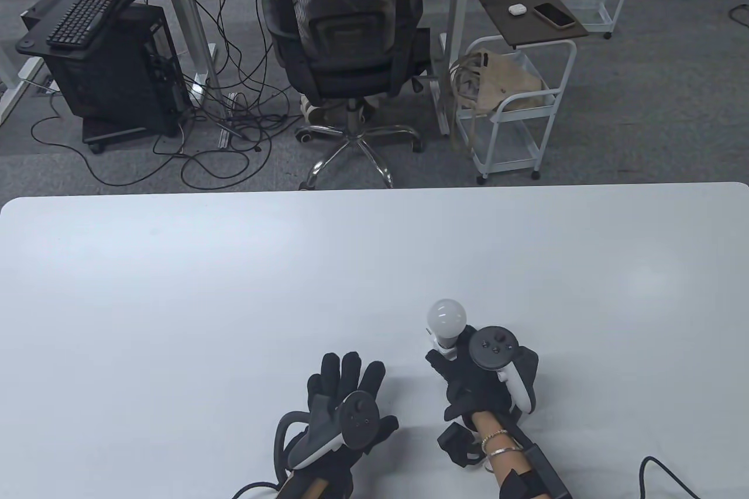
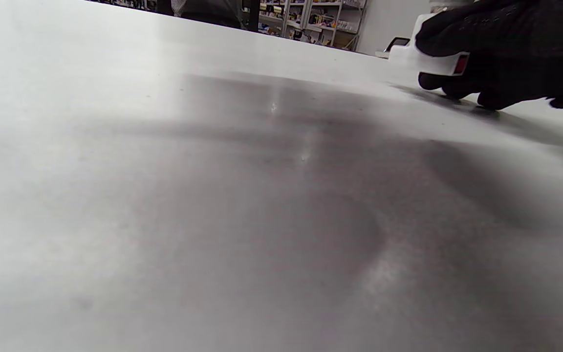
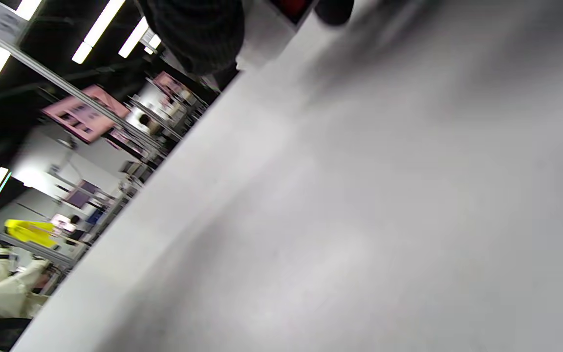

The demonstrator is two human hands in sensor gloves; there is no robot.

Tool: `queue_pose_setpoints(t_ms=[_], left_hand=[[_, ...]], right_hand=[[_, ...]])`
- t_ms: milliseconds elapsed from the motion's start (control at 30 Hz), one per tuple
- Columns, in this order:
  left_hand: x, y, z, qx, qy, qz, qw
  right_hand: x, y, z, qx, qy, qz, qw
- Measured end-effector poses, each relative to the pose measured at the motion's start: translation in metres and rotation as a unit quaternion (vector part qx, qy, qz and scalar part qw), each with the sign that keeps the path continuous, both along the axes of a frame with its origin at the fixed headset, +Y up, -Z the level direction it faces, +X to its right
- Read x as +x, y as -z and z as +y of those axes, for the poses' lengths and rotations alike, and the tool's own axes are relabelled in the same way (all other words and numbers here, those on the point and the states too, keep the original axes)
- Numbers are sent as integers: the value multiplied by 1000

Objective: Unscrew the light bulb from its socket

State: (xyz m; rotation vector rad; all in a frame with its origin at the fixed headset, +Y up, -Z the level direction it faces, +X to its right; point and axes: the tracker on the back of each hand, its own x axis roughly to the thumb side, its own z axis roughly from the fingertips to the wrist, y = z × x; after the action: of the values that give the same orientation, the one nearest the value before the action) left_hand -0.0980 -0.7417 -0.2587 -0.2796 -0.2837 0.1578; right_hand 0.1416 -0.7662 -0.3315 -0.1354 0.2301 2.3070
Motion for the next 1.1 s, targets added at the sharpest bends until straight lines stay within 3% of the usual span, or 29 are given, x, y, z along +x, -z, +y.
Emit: queue_pose_setpoints(t_ms=[100, 267, 500, 733, 933, 1100], left_hand=[[-3, 2, 2, 10, -21, 4, 1000], [-10, 4, 8, 25, -53, 16, 998], [-17, 6, 10, 38, -125, 22, 991], [-15, 6, 5, 42, -157, -5, 987], [-17, 7, 11, 77, -204, -9, 976], [-20, 8, 14, 88, -215, -12, 973]], right_hand=[[-2, -15, 19, 112, -29, 29, 993], [-8, -40, 38, 162, -108, 95, 976], [-18, -65, 44, 184, -177, 152, 955], [-32, -70, 49, 186, -223, 202, 935], [-25, -70, 47, 212, -192, 188, 940], [-29, -75, 48, 240, -212, 186, 929]])
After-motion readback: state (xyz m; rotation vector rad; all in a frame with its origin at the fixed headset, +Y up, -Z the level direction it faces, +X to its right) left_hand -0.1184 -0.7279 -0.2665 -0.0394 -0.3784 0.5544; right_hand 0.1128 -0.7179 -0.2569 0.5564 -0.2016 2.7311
